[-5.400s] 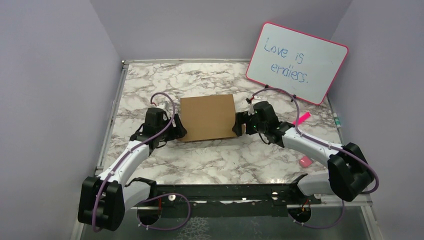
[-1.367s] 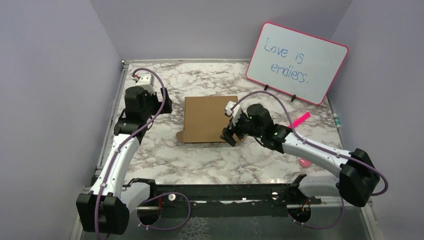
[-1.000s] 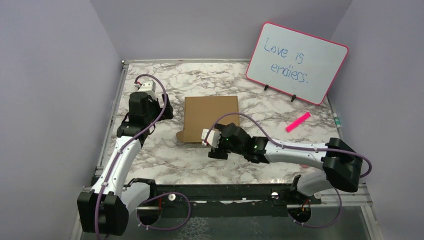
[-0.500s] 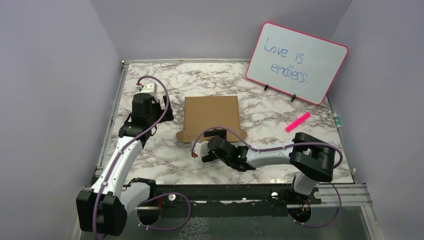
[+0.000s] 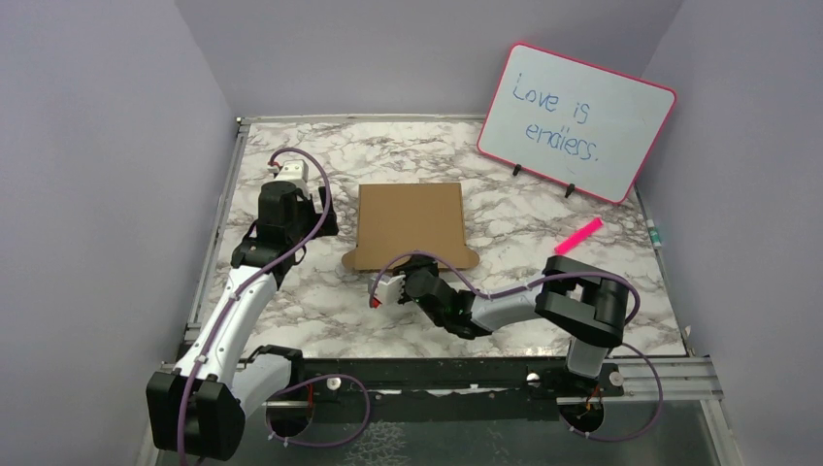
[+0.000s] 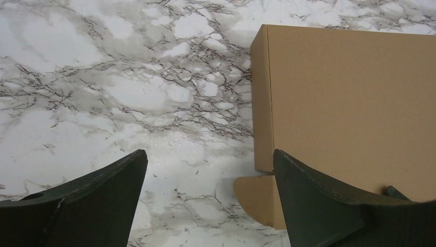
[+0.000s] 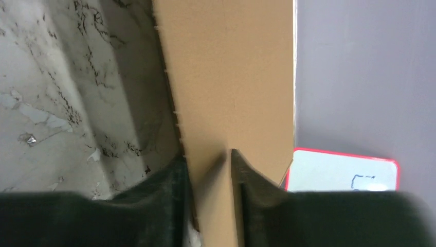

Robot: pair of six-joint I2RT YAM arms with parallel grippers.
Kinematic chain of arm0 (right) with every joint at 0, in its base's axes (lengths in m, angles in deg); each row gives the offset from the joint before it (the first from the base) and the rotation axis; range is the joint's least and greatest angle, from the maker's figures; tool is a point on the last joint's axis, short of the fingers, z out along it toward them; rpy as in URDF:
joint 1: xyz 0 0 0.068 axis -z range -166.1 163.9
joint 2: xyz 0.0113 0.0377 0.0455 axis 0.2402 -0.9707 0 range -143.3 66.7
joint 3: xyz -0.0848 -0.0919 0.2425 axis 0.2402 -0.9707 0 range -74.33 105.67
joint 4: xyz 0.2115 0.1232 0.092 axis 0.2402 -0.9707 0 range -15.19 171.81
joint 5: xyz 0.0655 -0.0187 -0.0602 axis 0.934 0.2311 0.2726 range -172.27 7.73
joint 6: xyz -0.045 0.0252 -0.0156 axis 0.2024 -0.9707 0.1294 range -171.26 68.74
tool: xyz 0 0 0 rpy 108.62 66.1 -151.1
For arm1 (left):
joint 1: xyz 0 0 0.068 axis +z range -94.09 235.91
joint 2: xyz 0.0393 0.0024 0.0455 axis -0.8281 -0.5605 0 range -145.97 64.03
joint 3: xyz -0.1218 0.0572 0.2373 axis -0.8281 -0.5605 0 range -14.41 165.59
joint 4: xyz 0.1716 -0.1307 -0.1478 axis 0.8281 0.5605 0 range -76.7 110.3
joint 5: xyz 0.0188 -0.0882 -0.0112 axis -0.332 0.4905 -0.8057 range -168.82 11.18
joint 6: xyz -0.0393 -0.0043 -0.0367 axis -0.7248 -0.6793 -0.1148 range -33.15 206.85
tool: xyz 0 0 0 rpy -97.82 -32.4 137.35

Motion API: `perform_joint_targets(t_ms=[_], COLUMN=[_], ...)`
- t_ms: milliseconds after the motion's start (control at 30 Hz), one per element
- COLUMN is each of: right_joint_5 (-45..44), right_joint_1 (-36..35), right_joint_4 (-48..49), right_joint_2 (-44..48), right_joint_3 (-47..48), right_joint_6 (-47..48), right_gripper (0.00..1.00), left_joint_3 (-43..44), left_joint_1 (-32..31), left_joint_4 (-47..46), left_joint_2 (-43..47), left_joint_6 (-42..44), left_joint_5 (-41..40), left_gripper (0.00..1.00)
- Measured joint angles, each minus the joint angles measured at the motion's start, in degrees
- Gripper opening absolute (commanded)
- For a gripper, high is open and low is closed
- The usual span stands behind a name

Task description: Fold the paper box

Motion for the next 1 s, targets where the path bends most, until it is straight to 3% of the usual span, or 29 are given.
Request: perform_joint_targets(t_ms=[200,633,1000], right_joint_5=[-0.1,3.1,10.3], right_joint_1=[0.0,0.0,0.6], right_joint_4=[-1.4,-19.8,-45.3], right_joint_2=[2.3,12.5,15.4], right_joint_3=[0.0,6.4,23.4], right_joint_6=[0.3,-4.9,-11.9], right_gripper=[0.07,0.03,0.02], left_joint_3=[0.0,4.7,17.0], left_joint_1=[-0.4,-0.4,-0.4], left_joint_4=[0.0,3.5,10.7], left_joint_2=[0.2,2.7,5.7], left_joint_6=[0.0,-1.2,-1.5], left_joint_5=[0.6,3.9,4.6], left_gripper=[0.91,0.91,0.9])
